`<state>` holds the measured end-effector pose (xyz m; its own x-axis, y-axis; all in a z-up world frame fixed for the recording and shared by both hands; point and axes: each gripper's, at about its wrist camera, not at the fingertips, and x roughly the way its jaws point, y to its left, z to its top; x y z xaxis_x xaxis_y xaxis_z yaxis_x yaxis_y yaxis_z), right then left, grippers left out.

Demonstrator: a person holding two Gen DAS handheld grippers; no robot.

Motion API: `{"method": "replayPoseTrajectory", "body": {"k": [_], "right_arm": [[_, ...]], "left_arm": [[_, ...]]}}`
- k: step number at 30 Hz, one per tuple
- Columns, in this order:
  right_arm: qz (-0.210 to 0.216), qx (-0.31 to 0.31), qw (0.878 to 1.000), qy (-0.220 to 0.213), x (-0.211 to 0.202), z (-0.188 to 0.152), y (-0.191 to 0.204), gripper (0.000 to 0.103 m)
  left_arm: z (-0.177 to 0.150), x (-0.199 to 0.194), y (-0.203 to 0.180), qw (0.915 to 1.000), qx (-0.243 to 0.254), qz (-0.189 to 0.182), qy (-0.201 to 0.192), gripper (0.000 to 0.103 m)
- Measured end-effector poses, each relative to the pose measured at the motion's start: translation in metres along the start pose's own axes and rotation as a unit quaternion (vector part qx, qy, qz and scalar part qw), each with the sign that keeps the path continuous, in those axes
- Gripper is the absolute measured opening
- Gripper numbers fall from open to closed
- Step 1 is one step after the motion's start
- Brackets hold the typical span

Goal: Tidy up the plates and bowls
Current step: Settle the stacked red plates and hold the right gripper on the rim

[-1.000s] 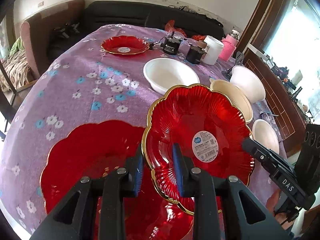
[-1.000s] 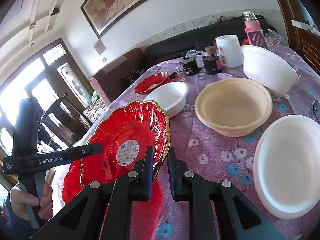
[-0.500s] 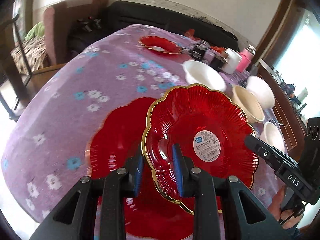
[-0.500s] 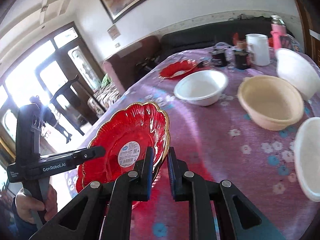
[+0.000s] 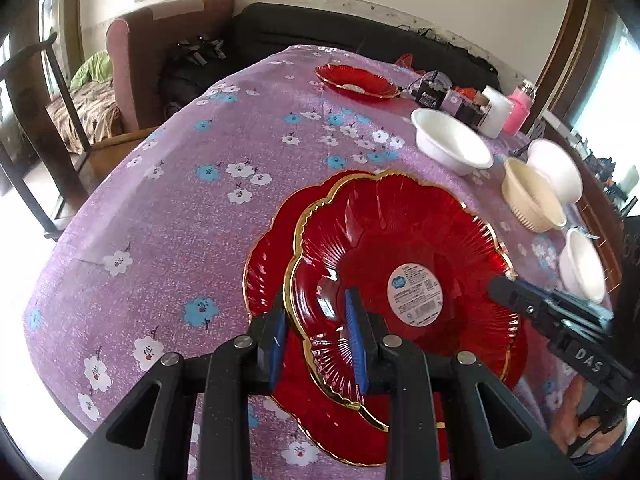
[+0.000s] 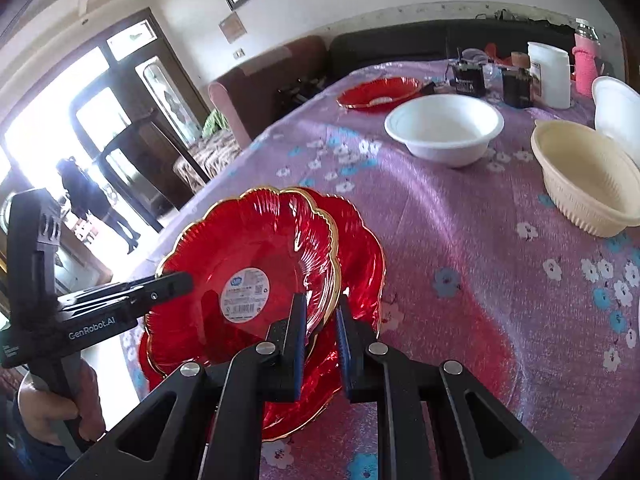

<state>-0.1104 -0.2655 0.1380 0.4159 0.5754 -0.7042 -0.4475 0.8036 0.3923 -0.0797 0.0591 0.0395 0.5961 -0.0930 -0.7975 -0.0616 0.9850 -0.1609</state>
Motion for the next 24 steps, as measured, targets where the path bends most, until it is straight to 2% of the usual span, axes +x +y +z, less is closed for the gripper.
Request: {"method": "replayPoseTrajectory", "body": {"k": [3, 9, 14, 17, 24], "right_arm": [[-0.017, -0.011, 1.0, 0.002, -0.001, 0.0, 0.004, 0.015], [-0.054, -0.04, 0.998, 0.014, 0.002, 0.002, 0.014, 0.015], [-0.07, -0.061, 0.995, 0.027, 0.004, 0.005, 0.019, 0.015], [-0.077, -0.068, 0.994, 0.031, 0.005, 0.005, 0.021, 0.015], [-0.094, -0.082, 0.991, 0.037, 0.007, 0.008, 0.023, 0.015]], "left_arm": [[-0.002, 0.003, -0.002, 0.9999, 0.01, 0.008, 0.003, 0.025], [-0.008, 0.005, -0.016, 0.9975, 0.059, 0.04, 0.008, 0.032], [-0.012, 0.003, -0.021, 0.9963, 0.077, 0.034, 0.015, 0.049], [-0.015, 0.002, -0.025, 0.9955, 0.086, 0.033, 0.019, 0.053], [-0.017, -0.001, -0.026, 0.9955, 0.089, 0.027, 0.021, 0.055]]}}
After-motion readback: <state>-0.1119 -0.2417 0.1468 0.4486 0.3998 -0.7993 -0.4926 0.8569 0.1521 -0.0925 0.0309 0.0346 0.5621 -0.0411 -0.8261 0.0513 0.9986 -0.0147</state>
